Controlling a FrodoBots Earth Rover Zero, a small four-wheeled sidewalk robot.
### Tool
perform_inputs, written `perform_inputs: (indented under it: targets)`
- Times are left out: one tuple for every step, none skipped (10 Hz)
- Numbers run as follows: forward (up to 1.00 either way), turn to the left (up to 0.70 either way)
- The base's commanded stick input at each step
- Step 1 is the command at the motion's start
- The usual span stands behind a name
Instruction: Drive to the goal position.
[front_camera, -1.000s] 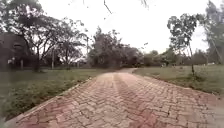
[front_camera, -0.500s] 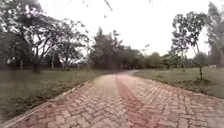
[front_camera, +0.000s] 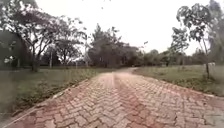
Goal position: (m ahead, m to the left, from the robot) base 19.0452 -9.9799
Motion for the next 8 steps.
perform_inputs:
  targets:
    - [0.7,0.0]
    - [0.7,0.0]
    - [0.7,0.0]
    - [0.7,0.0]
    - [0.7,0.0]
    - [0.7,0.0]
    - [0.7,0.0]
    - [0.7,0.0]
